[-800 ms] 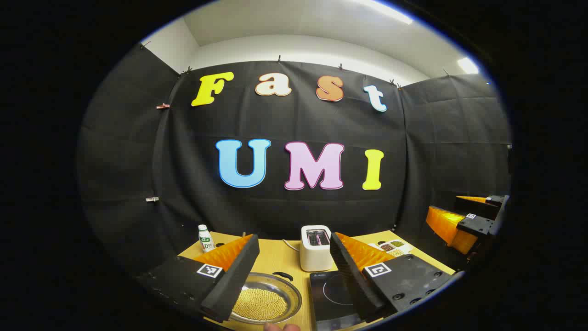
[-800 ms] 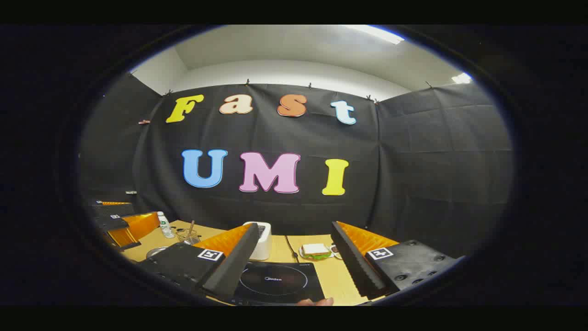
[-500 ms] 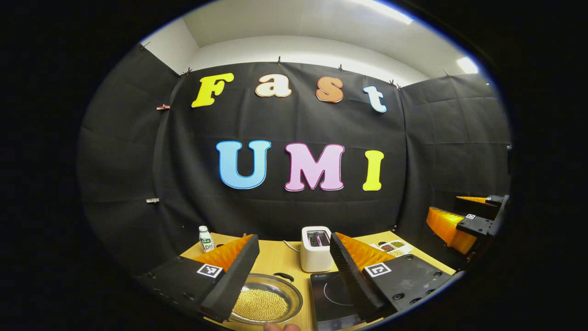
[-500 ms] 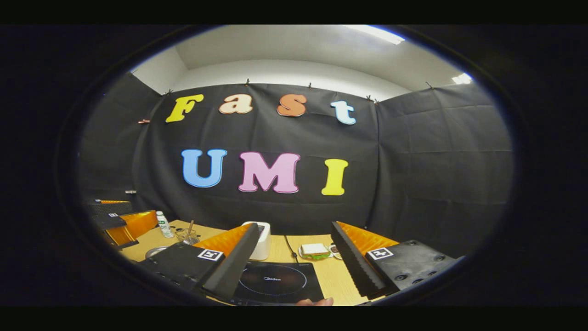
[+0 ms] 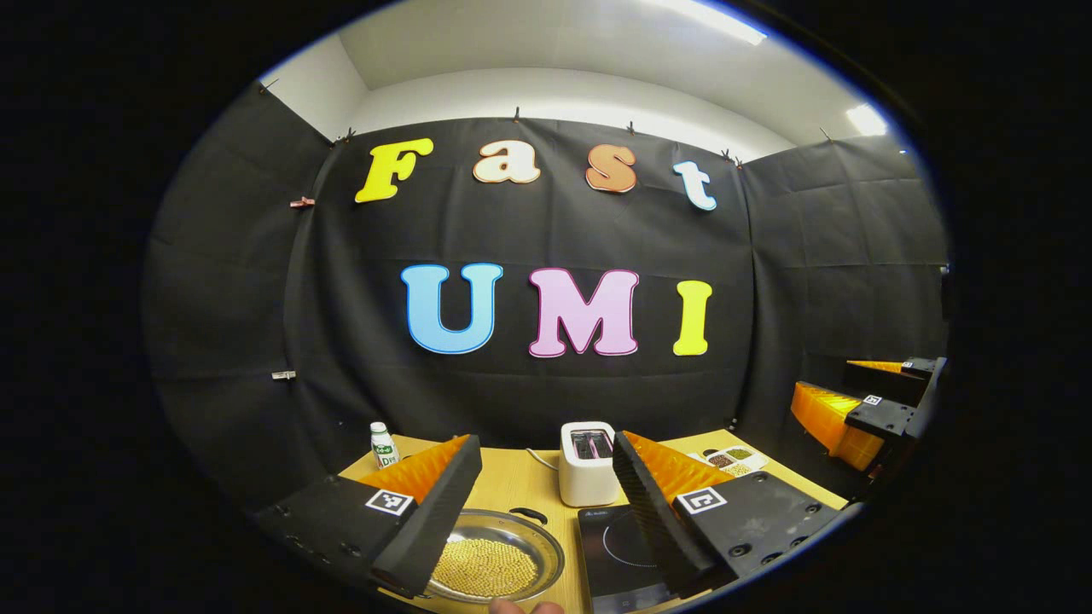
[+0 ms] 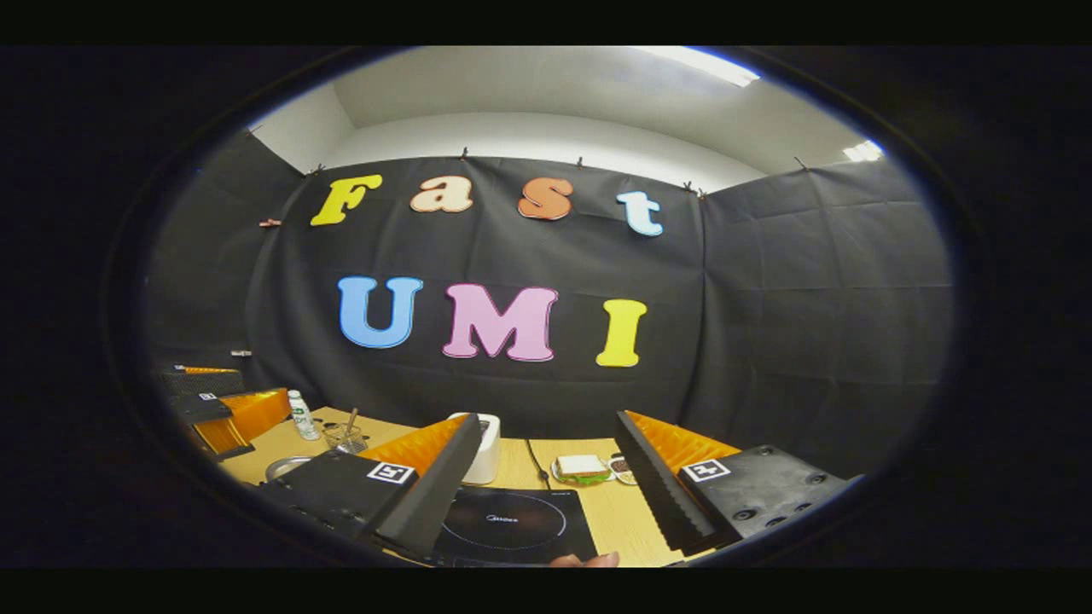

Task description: First push the handle of the pot to place it horizontally, then grasp the pot with both hands and set it on the induction cooktop.

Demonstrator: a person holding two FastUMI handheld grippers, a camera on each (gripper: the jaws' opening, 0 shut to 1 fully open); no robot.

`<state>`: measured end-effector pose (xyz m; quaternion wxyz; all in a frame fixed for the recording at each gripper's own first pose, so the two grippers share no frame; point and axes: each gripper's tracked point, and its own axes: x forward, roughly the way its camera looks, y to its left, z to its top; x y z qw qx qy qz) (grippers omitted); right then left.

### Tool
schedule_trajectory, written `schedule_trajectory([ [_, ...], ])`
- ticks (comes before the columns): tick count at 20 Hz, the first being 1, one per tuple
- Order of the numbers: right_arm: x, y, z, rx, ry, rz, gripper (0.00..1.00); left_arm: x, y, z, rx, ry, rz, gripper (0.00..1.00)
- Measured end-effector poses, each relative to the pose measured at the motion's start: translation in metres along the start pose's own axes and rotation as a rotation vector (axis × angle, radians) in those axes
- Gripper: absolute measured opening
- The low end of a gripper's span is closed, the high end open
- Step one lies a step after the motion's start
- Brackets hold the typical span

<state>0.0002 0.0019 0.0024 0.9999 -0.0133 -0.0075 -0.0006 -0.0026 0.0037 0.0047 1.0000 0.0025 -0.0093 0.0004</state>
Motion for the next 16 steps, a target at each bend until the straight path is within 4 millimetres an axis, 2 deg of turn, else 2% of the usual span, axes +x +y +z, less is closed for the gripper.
schedule_trajectory([
  [8, 0.000, 0.000, 0.001, -0.006, -0.003, 0.000, 0.98, -0.002, -0.002, 0.002, -0.010, -0.009, -0.014, 0.94],
  [9, 0.000, 0.000, 0.000, -0.007, -0.003, -0.001, 0.98, -0.003, -0.003, 0.003, -0.007, -0.012, -0.017, 0.85],
  [10, 0.000, 0.000, 0.001, -0.007, -0.003, -0.002, 0.98, -0.005, -0.003, 0.005, -0.001, -0.018, -0.018, 0.81],
  [12, 0.000, 0.001, 0.001, -0.009, -0.002, -0.002, 0.98, -0.009, -0.002, 0.013, 0.010, -0.046, -0.025, 0.56],
  [13, 0.000, 0.000, 0.001, -0.011, -0.001, -0.002, 0.98, -0.011, -0.011, 0.013, 0.011, -0.049, -0.064, 0.44],
  [14, 0.000, 0.000, 0.000, -0.012, -0.001, -0.001, 0.98, -0.012, -0.030, 0.010, 0.005, -0.032, -0.154, 0.32],
  [16, -0.001, 0.000, -0.001, -0.015, 0.001, 0.000, 0.98, -0.017, -0.050, -0.006, 0.012, 0.027, -0.248, 0.07],
])
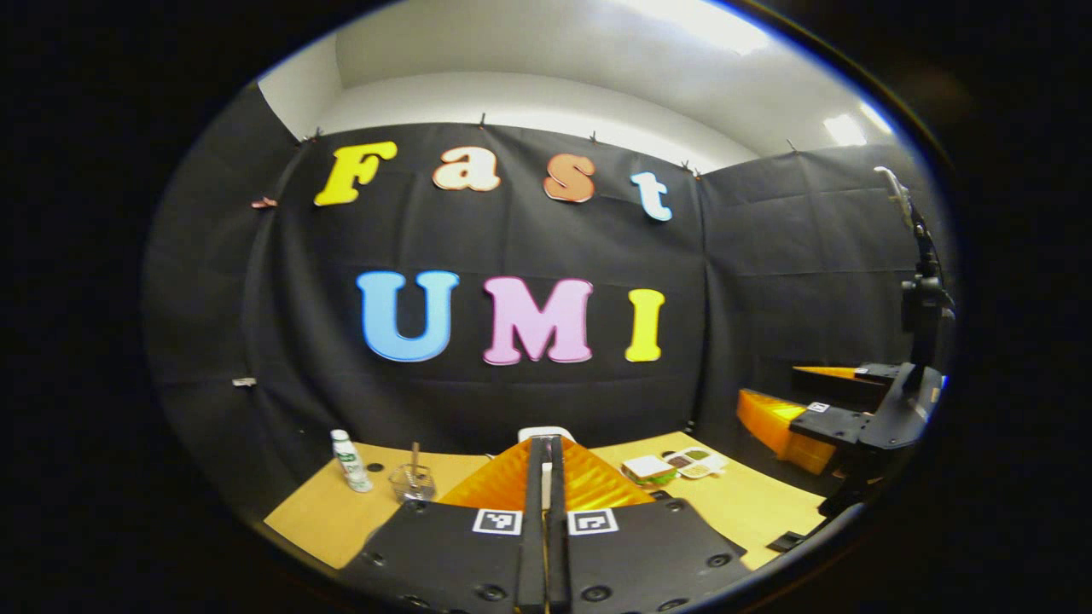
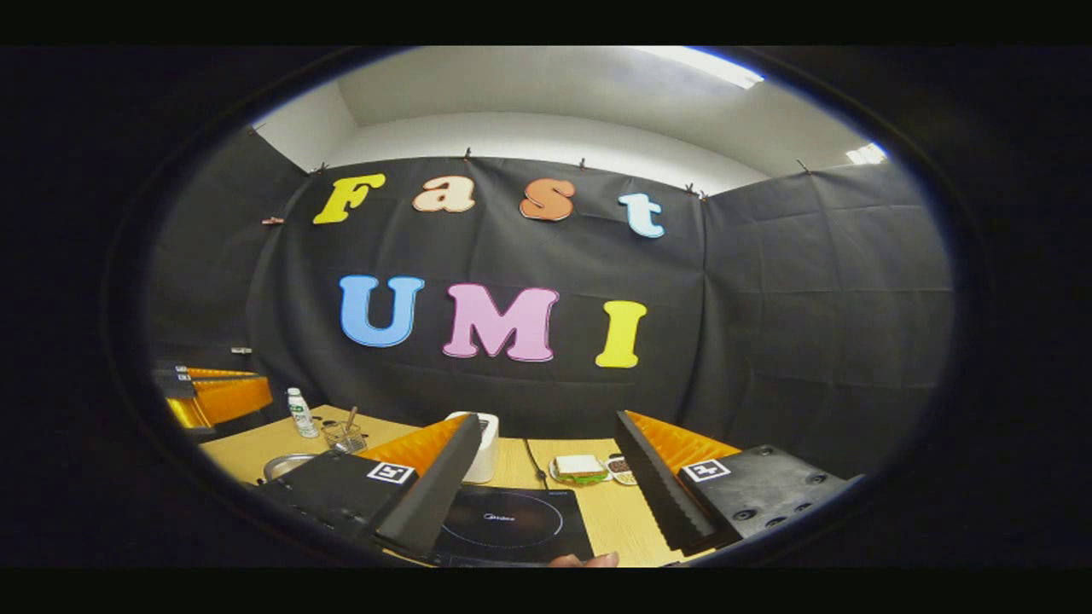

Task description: First push the handle of the pot to place it horizontally, then grasp the pot with both hands and set it on the induction cooktop.

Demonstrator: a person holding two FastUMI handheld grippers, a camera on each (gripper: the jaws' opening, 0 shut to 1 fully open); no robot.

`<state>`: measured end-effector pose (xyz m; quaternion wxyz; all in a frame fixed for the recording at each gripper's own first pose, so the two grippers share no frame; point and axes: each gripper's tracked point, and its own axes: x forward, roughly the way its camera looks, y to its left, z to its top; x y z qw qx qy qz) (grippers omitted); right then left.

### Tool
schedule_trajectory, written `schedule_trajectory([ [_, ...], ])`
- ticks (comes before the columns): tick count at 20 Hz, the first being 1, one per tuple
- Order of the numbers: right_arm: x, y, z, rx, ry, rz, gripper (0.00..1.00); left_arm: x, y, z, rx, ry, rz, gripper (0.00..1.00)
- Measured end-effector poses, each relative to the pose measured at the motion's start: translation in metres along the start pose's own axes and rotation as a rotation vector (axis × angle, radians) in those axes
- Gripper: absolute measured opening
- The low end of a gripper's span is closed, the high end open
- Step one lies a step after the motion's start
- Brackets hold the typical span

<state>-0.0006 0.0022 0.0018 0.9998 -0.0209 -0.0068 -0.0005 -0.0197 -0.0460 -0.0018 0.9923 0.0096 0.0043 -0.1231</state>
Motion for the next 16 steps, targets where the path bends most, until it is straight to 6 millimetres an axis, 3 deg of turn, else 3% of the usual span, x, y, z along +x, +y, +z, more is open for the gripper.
schedule_trajectory([
  [2, 0.000, 0.000, 0.000, -0.002, 0.003, 0.001, 0.98, -0.004, 0.000, -0.017, 0.013, 0.078, -0.017, 0.05],
  [7, -0.002, 0.000, -0.003, -0.004, 0.014, 0.005, 0.98, -0.009, -0.003, -0.101, -0.034, 0.388, -0.014, 0.05],
  [10, -0.002, -0.002, -0.007, -0.013, 0.027, 0.005, 0.98, -0.022, -0.006, -0.137, -0.113, 0.512, -0.032, 0.05],
  [13, -0.005, -0.004, -0.011, -0.006, 0.035, 0.007, 0.98, -0.040, 0.003, -0.174, -0.135, 0.626, -0.024, 0.05],
  [16, -0.019, -0.005, -0.017, -0.004, 0.045, 0.009, 0.98, -0.054, 0.017, -0.199, -0.159, 0.707, -0.015, 0.05],
])
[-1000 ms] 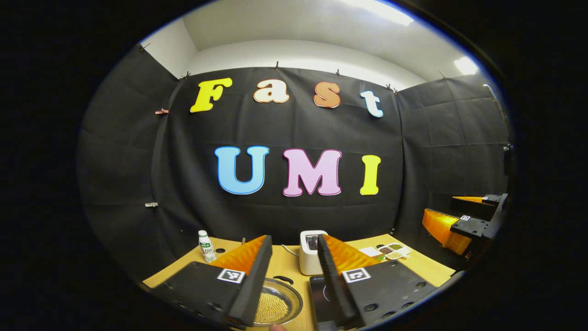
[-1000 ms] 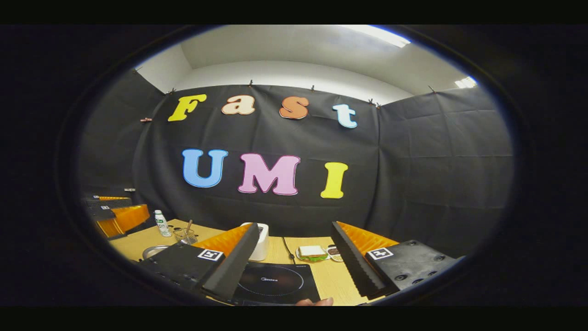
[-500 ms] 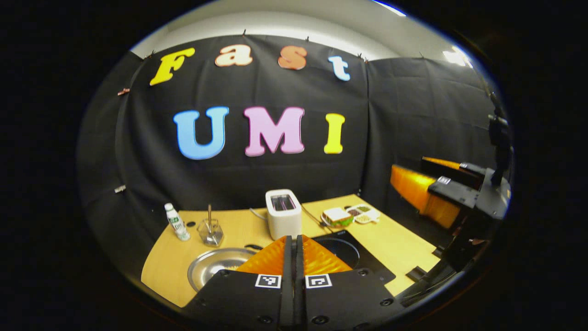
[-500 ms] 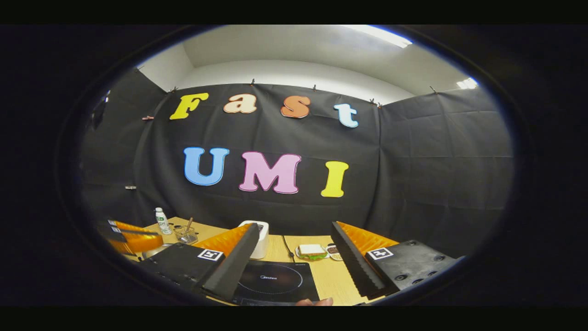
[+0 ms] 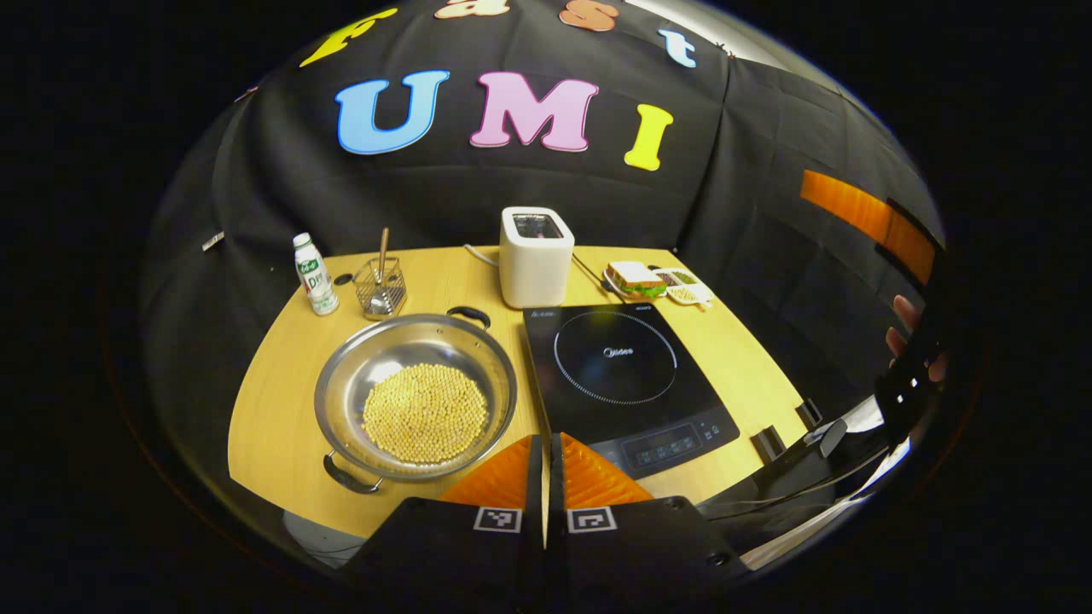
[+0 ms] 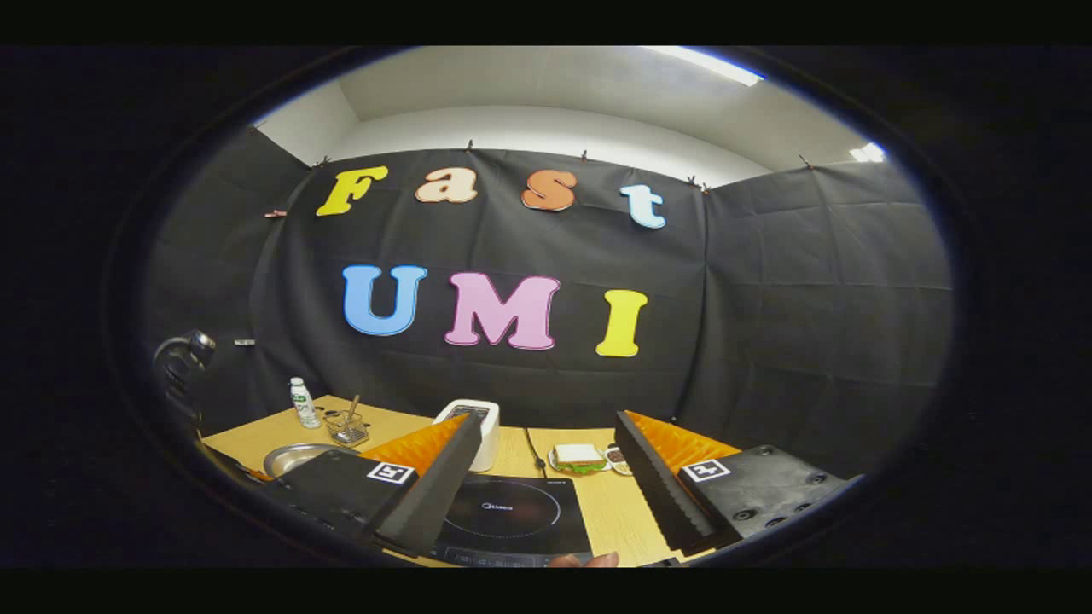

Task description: First push the handle of the pot to place it horizontally, then grasp the pot with both hands and set it on the induction cooktop.

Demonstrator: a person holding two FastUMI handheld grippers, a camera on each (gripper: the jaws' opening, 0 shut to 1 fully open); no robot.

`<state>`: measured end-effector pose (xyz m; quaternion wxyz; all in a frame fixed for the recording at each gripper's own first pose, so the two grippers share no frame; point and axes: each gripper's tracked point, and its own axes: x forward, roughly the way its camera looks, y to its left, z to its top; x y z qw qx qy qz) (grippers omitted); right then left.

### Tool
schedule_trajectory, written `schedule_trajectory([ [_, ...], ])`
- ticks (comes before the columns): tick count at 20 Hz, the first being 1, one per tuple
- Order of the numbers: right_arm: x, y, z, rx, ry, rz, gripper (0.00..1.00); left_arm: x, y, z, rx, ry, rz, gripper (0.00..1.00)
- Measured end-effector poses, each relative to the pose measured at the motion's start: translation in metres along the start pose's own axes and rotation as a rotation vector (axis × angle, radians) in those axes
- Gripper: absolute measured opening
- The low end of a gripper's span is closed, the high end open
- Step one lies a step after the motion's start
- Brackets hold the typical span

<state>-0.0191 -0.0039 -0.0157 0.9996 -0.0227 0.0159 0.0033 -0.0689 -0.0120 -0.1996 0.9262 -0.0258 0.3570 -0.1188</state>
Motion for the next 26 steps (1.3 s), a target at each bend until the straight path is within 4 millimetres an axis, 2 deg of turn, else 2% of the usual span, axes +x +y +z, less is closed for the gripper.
schedule_trajectory([
  [5, 0.003, 0.002, -0.004, -0.002, 0.015, 0.005, 0.98, 0.007, 0.040, -0.047, -0.013, 0.162, 0.001, 0.05],
  [13, 0.005, -0.009, -0.007, -0.001, 0.024, -0.019, 0.98, 0.020, 0.089, -0.100, -0.063, 0.421, -0.042, 0.05],
  [26, 0.009, -0.019, -0.014, -0.008, 0.037, -0.045, 0.96, 0.048, 0.152, -0.120, -0.028, 0.516, 0.025, 0.05],
])
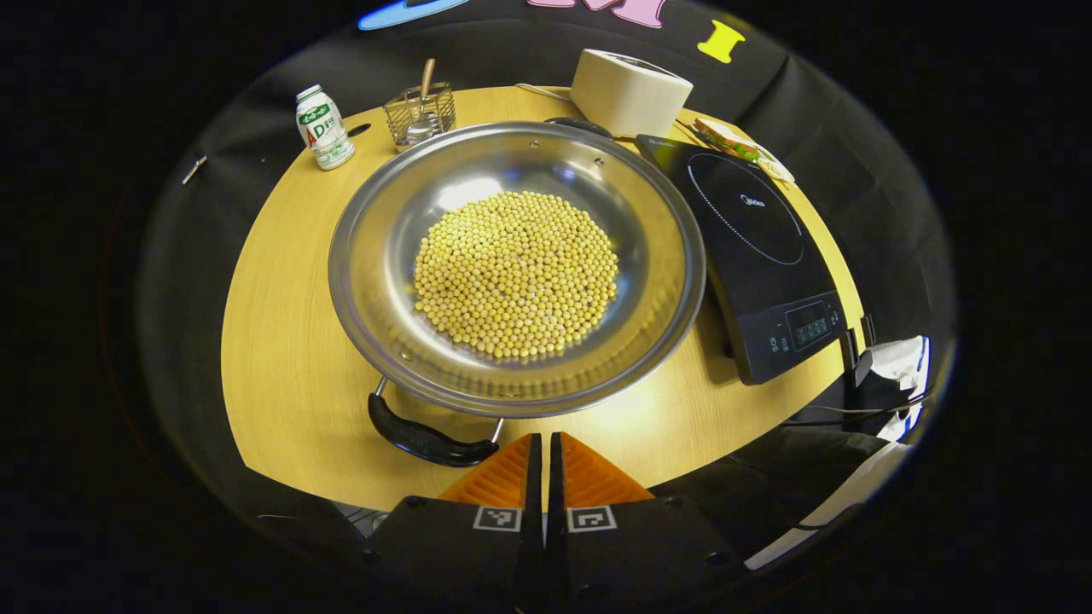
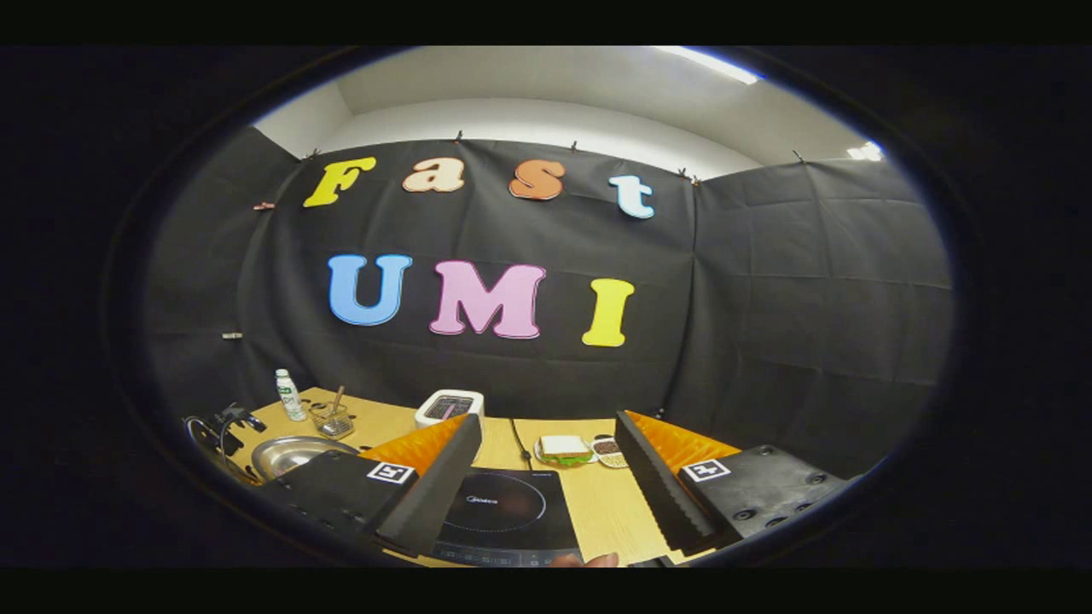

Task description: First push the handle of the pot to place it horizontally, then grasp the pot with both hands and set it on the induction cooktop.

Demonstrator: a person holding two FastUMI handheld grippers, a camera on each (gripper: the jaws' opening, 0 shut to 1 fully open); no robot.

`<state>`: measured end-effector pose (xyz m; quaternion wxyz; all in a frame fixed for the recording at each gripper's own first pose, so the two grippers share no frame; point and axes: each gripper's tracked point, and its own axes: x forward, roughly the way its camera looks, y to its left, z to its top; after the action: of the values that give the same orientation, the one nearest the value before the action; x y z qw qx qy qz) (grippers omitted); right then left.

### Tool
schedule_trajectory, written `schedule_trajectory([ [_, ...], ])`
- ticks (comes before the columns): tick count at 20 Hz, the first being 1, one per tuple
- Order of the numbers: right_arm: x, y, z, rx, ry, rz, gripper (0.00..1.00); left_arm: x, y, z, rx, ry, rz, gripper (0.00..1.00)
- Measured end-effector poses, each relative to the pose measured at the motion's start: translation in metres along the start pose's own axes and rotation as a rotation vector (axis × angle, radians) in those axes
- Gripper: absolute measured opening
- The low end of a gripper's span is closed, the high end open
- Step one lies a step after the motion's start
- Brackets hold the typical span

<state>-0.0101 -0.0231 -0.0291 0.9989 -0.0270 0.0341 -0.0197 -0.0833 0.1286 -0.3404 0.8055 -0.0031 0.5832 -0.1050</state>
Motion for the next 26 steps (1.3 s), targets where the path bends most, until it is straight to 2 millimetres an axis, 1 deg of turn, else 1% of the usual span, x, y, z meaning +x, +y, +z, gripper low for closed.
schedule_trajectory([
  [2, 0.000, 0.000, -0.003, -0.005, 0.007, -0.001, 0.96, 0.003, 0.000, 0.003, -0.018, -0.006, -0.027, 0.05],
  [3, 0.001, 0.000, -0.004, -0.007, 0.011, -0.001, 0.98, 0.003, 0.004, 0.005, -0.023, -0.006, -0.031, 0.05],
  [4, 0.001, 0.000, -0.005, -0.011, 0.014, -0.001, 0.96, 0.003, 0.009, 0.007, -0.023, -0.006, -0.024, 0.05],
  [7, 0.004, 0.000, -0.005, -0.019, 0.015, -0.001, 0.96, 0.001, 0.031, 0.010, -0.021, -0.003, 0.014, 0.05],
  [8, 0.005, 0.000, -0.006, -0.021, 0.018, -0.002, 0.98, 0.001, 0.037, 0.012, -0.024, -0.002, 0.018, 0.05],
  [11, 0.007, -0.001, -0.008, -0.029, 0.026, -0.009, 0.96, -0.001, 0.061, 0.013, -0.045, 0.003, 0.044, 0.05],
  [12, 0.007, -0.001, -0.009, -0.033, 0.029, -0.010, 0.98, -0.001, 0.069, 0.014, -0.053, 0.003, 0.055, 0.05],
  [14, 0.008, -0.001, -0.011, -0.043, 0.036, -0.014, 0.96, 0.000, 0.085, 0.014, -0.079, 0.005, 0.077, 0.05],
  [16, 0.009, 0.001, -0.013, -0.049, 0.041, -0.014, 0.96, -0.001, 0.102, 0.017, -0.102, 0.005, 0.113, 0.05],
  [19, 0.010, 0.002, -0.013, -0.056, 0.041, -0.018, 0.96, -0.001, 0.131, 0.025, -0.131, -0.006, 0.182, 0.05],
  [22, 0.010, 0.002, -0.014, -0.060, 0.045, -0.022, 0.96, 0.000, 0.150, 0.033, -0.168, -0.015, 0.215, 0.05],
  [26, 0.007, 0.002, -0.018, -0.061, 0.055, -0.030, 0.96, 0.001, 0.176, 0.051, -0.208, -0.049, 0.260, 0.05],
])
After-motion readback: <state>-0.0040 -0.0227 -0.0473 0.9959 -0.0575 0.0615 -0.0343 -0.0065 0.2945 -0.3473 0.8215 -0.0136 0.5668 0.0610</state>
